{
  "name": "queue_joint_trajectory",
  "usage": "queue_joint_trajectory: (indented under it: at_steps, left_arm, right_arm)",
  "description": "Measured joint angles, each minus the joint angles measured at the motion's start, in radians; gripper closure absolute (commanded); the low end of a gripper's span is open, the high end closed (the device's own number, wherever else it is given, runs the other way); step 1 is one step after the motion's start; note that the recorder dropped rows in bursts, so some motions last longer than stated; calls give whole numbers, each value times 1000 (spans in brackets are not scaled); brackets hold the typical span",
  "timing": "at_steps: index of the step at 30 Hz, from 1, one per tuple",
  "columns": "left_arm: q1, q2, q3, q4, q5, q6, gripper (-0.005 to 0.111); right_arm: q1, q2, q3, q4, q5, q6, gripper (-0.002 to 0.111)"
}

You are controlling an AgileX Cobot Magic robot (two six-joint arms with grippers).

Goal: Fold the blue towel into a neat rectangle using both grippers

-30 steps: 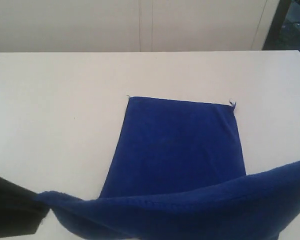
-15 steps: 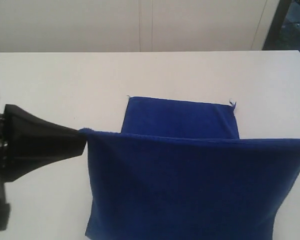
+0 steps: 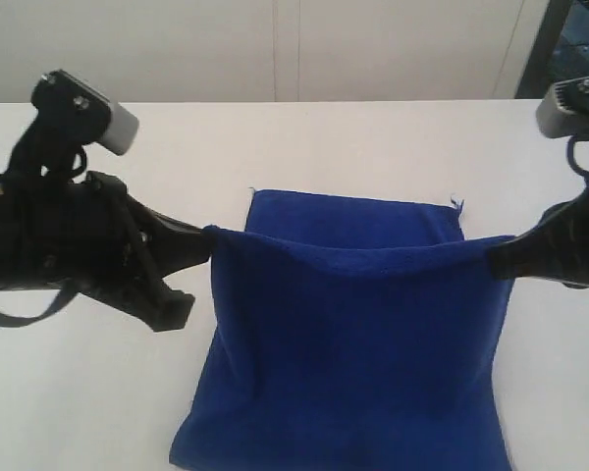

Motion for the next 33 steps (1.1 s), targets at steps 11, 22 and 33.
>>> queue_joint_trajectory:
  at_steps: [11,22,33]
  left_arm:
    - [0,177,-103,0,-95,-7,107]
    - [30,406,-228,-3,-158,7,107]
    - [45,543,-354,-4,-189,24,107]
  right_arm:
    - [0,158,-5,-57,-131,25,108]
    - [0,268,-30,-276,-268,172,108]
    - [0,450,-62,-308,-386,194,108]
